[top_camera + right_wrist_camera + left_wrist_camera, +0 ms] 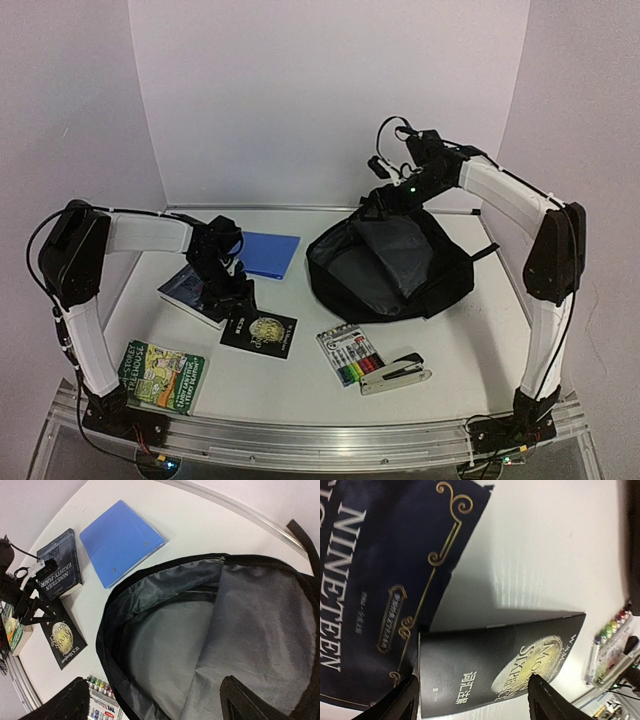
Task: Pack the student bag
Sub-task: Move the book to the center of the board.
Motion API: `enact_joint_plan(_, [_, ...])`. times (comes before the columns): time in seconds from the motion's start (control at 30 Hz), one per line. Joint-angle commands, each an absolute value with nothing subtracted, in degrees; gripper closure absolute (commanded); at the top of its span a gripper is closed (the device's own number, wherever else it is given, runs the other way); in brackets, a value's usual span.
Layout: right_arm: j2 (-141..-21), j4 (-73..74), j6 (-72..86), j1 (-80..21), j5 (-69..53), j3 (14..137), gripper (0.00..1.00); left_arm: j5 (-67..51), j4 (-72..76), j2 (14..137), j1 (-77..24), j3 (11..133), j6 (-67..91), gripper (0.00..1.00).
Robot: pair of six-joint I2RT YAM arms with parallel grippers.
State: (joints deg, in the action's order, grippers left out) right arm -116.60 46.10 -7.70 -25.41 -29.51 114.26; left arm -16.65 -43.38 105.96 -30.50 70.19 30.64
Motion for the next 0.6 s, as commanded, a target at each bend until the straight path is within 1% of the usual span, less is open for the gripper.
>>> enact_joint_plan(0.0, [-120.14,45.76,-8.26,-30.68,-30.22,119.52,0.11,-21.17,-35.27,97.49,-24.75,63.59,40.33,0.23])
enact_joint_plan(0.1, [-123.04,45.51,-8.12,-33.72,-30.13,122.72,0.11,-16.05,-33.94,93.21,-20.56,60.82,47.39,0.16])
enact_joint_plan(0.27, [-127.43,44.67,-7.76,-37.15,-29.99,126.67,0.11,-12.18,-32.3,91.29,-14.64,57.28,55.37,0.11])
enact_joint_plan(0.4, [-130.58,43.03,-7.05,-38.56,-30.14,130.07,0.13,-10.77,-31.62,92.51,-12.72,56.67,58.0,0.11])
enact_joint_plan(0.57, [-136.41,39.53,-5.01,-40.62,-30.6,134.98,0.13,-9.08,-33.38,96.46,-11.01,58.69,58.03,0.15])
